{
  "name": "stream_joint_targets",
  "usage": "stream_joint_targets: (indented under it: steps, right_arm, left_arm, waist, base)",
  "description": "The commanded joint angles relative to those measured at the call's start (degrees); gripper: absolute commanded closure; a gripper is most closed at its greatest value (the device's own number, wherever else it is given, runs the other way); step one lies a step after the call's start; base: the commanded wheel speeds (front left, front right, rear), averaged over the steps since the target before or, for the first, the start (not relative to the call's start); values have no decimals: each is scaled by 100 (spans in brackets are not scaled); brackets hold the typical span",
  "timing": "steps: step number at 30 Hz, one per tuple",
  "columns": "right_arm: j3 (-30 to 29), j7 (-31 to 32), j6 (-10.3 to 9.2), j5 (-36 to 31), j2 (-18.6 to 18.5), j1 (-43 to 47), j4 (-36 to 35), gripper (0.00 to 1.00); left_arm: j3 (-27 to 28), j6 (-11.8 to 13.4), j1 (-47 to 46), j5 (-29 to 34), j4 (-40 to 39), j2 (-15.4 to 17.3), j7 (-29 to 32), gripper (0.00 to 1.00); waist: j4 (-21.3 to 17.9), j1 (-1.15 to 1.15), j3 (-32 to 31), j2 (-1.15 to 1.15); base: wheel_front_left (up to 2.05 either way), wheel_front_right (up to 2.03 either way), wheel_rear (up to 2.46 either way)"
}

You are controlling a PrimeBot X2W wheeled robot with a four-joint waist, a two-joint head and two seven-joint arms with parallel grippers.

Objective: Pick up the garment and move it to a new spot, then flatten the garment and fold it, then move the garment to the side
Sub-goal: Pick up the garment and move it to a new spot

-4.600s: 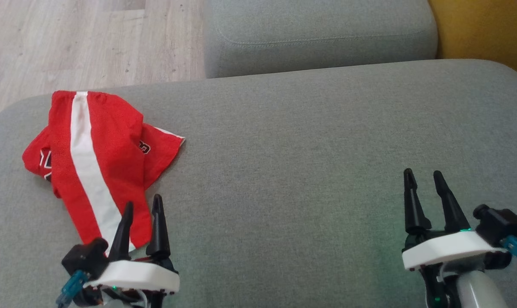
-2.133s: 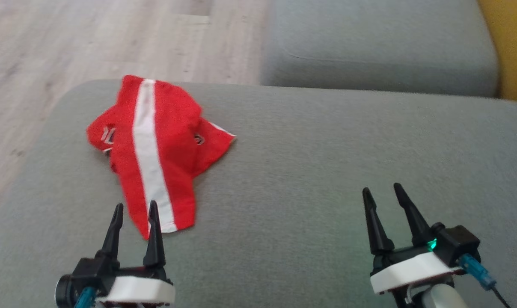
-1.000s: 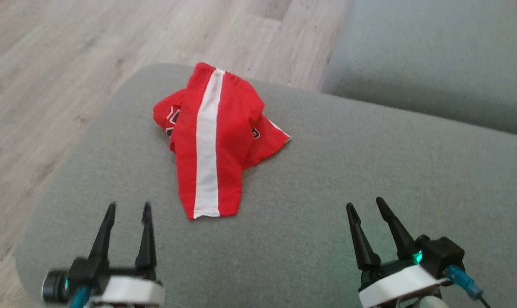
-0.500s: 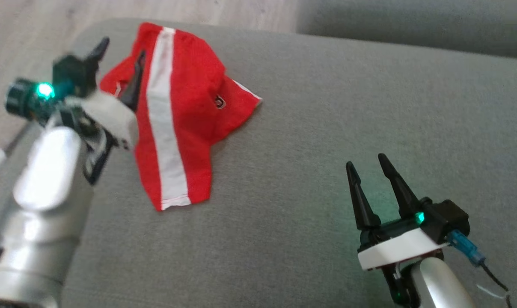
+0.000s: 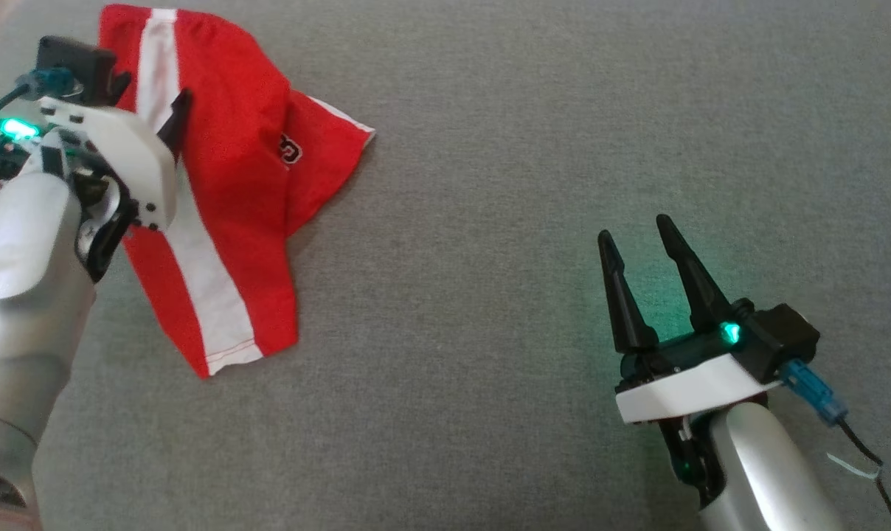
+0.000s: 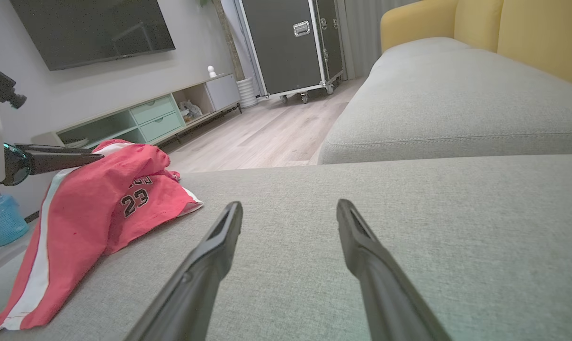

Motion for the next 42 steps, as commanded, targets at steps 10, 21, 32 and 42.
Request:
stream_joint_targets:
  steps: [10,21,32,42]
  right_arm:
    - [99,-62,24,23,-14,-184,-198,0]
    - [97,-62,24,191,-14,87,-68,0]
    - [30,-62,24,417,-14,353,-64,0]
    - [-87,-62,24,484,-14,275,-168,0]
  left_arm:
    - [-275,10,-528,-689,407,414,-273,100]
    - [106,10,-748,-1459,-28,316,-1765,100]
    - [312,145,-404,-2121,-1386,286,-1897,100]
    - [172,610,228,-2328,-2594,-100,-1756,100]
  waist:
    - [-152,-1,77,0]
    - [-69,-1,-764,0]
    - [-94,-1,-1412,0]
    - [-595,-1,-1463,0]
  base:
    - [0,0,0]
    - [0,0,0]
    - [0,0,0]
    - [0,0,0]
